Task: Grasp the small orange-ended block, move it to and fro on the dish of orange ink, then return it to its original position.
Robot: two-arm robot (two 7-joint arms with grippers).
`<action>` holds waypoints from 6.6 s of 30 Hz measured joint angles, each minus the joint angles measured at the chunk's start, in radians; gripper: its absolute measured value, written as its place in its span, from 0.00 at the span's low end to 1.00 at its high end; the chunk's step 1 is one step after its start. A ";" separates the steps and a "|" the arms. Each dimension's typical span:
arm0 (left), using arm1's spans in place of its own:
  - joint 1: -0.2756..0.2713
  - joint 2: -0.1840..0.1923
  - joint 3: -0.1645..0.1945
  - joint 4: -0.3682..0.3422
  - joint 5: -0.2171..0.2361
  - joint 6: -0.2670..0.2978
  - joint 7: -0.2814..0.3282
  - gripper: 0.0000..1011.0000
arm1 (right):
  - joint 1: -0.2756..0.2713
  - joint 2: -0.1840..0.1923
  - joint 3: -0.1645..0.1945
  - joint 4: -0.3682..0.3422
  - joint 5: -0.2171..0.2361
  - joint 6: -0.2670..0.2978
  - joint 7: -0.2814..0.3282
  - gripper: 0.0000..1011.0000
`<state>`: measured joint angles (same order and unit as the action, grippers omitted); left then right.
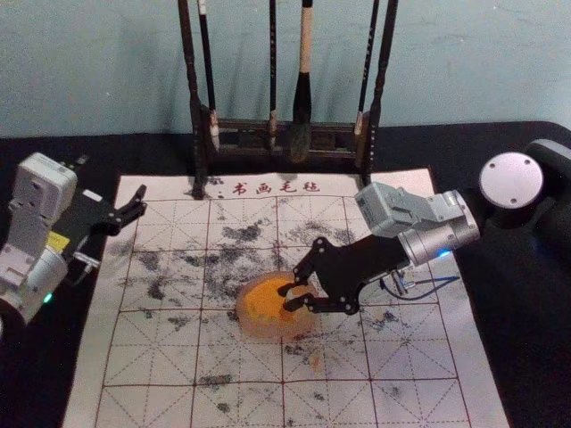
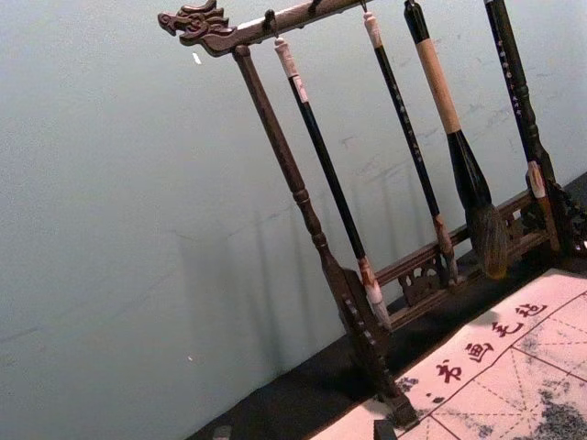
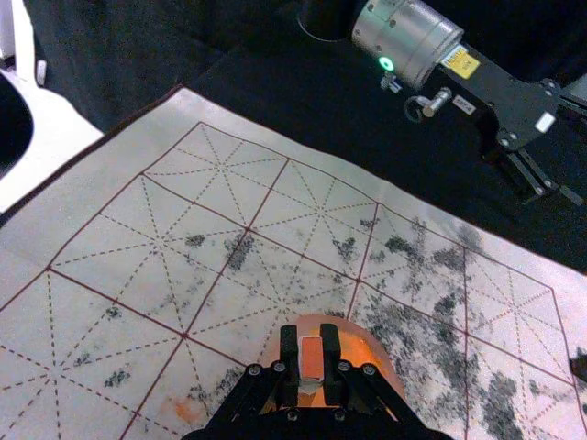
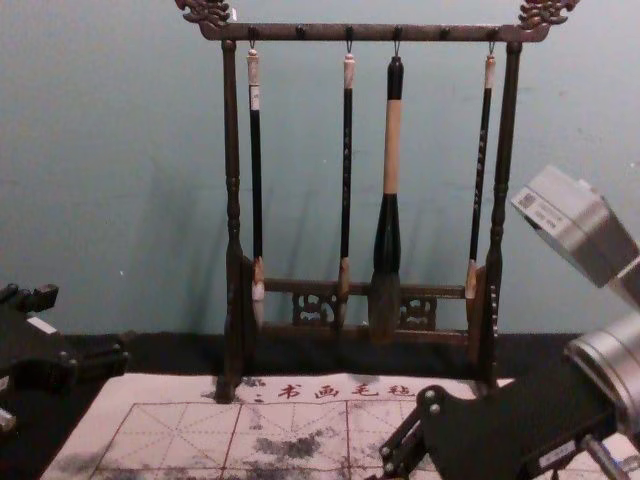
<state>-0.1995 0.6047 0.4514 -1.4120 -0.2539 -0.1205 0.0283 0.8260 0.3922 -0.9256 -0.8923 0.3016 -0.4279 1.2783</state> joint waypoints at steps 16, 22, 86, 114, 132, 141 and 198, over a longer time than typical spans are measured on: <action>0.000 0.000 0.000 0.000 0.000 0.000 0.000 0.99 | 0.015 -0.038 -0.020 0.040 0.008 -0.026 0.005 0.13; 0.000 0.000 0.000 0.000 0.000 0.000 0.000 0.99 | 0.025 -0.060 -0.021 0.072 0.006 -0.040 -0.002 0.13; 0.000 0.000 0.000 0.000 0.000 0.000 0.000 0.99 | 0.026 -0.042 0.037 0.062 -0.040 -0.021 -0.077 0.13; 0.000 0.000 0.000 0.000 0.000 0.000 0.000 0.99 | -0.114 0.230 0.152 -0.305 0.174 0.187 -0.104 0.13; 0.000 0.000 0.000 0.000 0.000 0.000 0.000 0.99 | -0.163 0.282 0.170 -0.272 0.125 0.189 -0.160 0.13; 0.000 0.000 0.000 0.000 0.000 0.000 0.000 0.99 | -0.150 0.252 0.171 -0.220 0.102 0.176 -0.166 0.13; 0.000 0.000 0.000 0.000 0.000 0.000 0.000 0.99 | -0.100 0.136 0.144 -0.047 -0.023 0.096 -0.196 0.13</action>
<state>-0.1995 0.6047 0.4514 -1.4120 -0.2539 -0.1205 0.0283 0.7260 0.5286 -0.7815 -0.9398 0.2783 -0.3314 1.0819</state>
